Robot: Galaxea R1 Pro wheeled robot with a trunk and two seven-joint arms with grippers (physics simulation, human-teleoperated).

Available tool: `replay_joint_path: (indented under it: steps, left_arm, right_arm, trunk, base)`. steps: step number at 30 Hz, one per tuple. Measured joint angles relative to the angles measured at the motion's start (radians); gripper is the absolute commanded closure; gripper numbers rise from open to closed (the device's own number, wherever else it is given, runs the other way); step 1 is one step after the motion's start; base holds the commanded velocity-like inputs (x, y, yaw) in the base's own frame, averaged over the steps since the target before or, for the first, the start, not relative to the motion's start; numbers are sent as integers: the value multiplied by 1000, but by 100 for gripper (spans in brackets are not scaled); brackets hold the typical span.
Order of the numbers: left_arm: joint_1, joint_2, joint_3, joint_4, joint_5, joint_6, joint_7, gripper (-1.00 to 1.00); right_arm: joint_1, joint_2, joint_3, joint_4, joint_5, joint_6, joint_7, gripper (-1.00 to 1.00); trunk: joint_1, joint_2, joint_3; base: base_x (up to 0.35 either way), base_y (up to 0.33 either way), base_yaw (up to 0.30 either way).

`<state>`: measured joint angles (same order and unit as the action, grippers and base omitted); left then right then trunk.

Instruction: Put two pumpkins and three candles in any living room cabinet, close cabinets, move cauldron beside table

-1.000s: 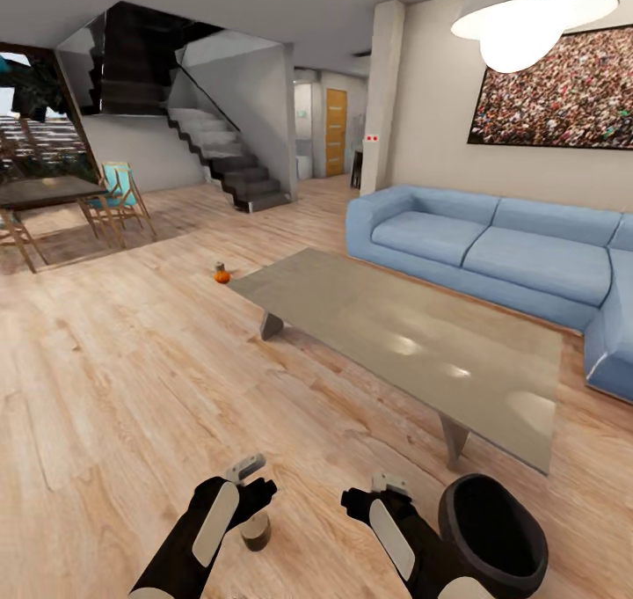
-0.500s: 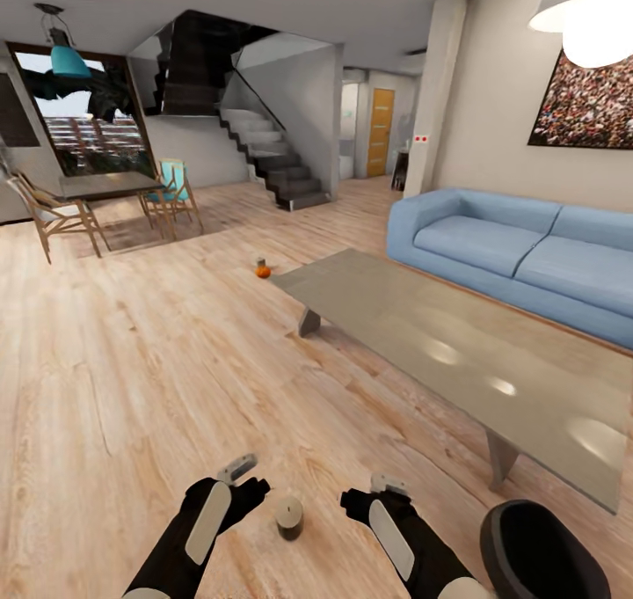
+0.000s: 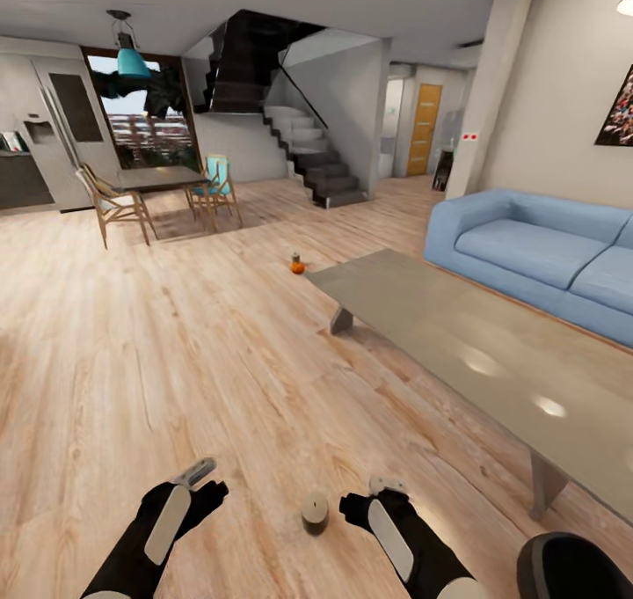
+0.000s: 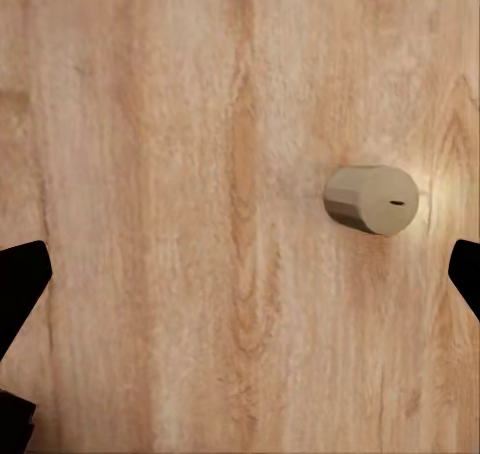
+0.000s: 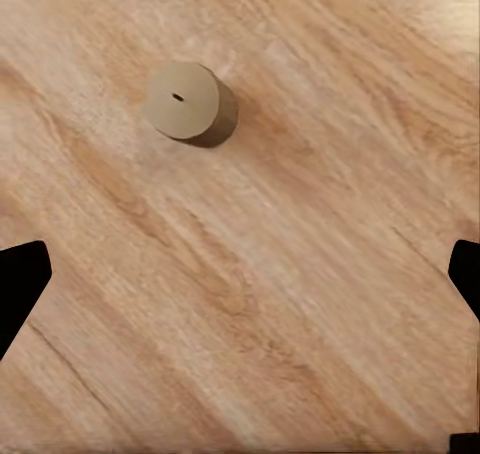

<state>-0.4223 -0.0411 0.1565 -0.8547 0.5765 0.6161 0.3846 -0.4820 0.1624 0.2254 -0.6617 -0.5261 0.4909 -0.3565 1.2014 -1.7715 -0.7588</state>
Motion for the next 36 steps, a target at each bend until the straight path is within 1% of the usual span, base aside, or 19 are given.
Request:
replay_joint_path:
  steps: [2, 3, 6, 8, 9, 10, 11, 13, 15, 17, 19, 20, 23, 28, 31, 36]
  left_arm:
    - [5, 11, 9, 7, -2, -5, -1, -100]
    - [7, 19, 12, 20, -6, -7, -2, -100]
    - [11, 29, 15, 60, -11, -13, -2, -100]
    - [11, 41, 17, 92, -13, -36, -3, -100]
    - [11, 52, 16, 120, -14, -71, -3, -100]
    - [11, 56, 16, 131, -13, -85, -3, -100]
    - [11, 65, 15, 167, -15, -122, -2, -100]
    - [11, 78, 14, 218, -16, -171, -2, -100]
    - [11, 89, 11, 276, -15, -236, 1, -100]
    - [11, 92, 9, 315, -15, -276, 3, -100]
    - [11, 92, 6, 337, -16, -295, 4, -100]
    - [11, 92, 5, 343, -16, -301, 4, -100]
    - [11, 92, 3, 355, -17, -307, 4, -100]
    - [11, 90, 3, 366, -16, -308, 8, -100]
    - [11, 85, 3, 408, -18, -317, 10, -100]
    - [11, 83, 2, 454, -16, -395, 5, -100]
  right_arm:
    - [6, -1, 12, -2, 3, 2, -1, -100]
    - [9, -3, 32, -2, 5, 1, -1, -100]
    - [10, -9, 79, -1, 13, -10, -2, -100]
    - [10, -22, 93, 0, 23, -22, -1, -100]
    - [10, -34, 98, 3, 28, -39, -1, -100]
    - [10, -37, 100, 4, 28, -48, -1, -100]
    - [11, -42, 102, 6, 30, -82, 0, -100]
    - [18, -46, 103, 7, 30, -123, -1, -100]
    - [23, -48, 104, 8, 30, -146, -1, -100]
    - [24, -49, 104, 9, 30, -154, -1, -100]
    - [27, -49, 104, 10, 31, -159, -1, -100]
    - [38, -50, 104, 10, 31, -167, -1, -100]
    - [61, -50, 103, 11, 29, -193, -1, -100]
    - [71, -54, 103, 22, 27, -207, -2, -100]
    - [72, -55, 102, 31, 25, -208, -2, -100]
    - [73, -57, 100, 34, 24, -209, -2, -100]
  trunk:
    - [0, 0, -2]
    - [0, 0, -3]
    - [0, 0, -6]
    - [0, 0, -8]
    - [0, 0, -9]
    - [0, 0, -10]
    - [0, 0, -11]
    - [0, 0, -13]
    - [0, 0, -16]
    - [0, 0, -18]
    - [0, 0, -20]
    - [0, 0, -21]
    - [0, 0, -24]
    - [0, 0, -30]
    - [0, 0, -33]
    - [0, 0, -39]
  base:
    - [0, 0, 240]
    - [0, 0, 235]
    - [0, 0, 229]
    - [0, 0, 226]
    - [0, 0, 225]
    - [0, 0, 225]
    - [0, 0, 225]
    - [0, 3, 225]
    - [0, 99, 224]
    - [0, 142, 223]
    - [0, 57, 223]
    - [0, 25, 222]
    - [0, 11, 222]
    - [0, 2, 219]
    - [0, 0, 202]
    - [0, 0, 184]
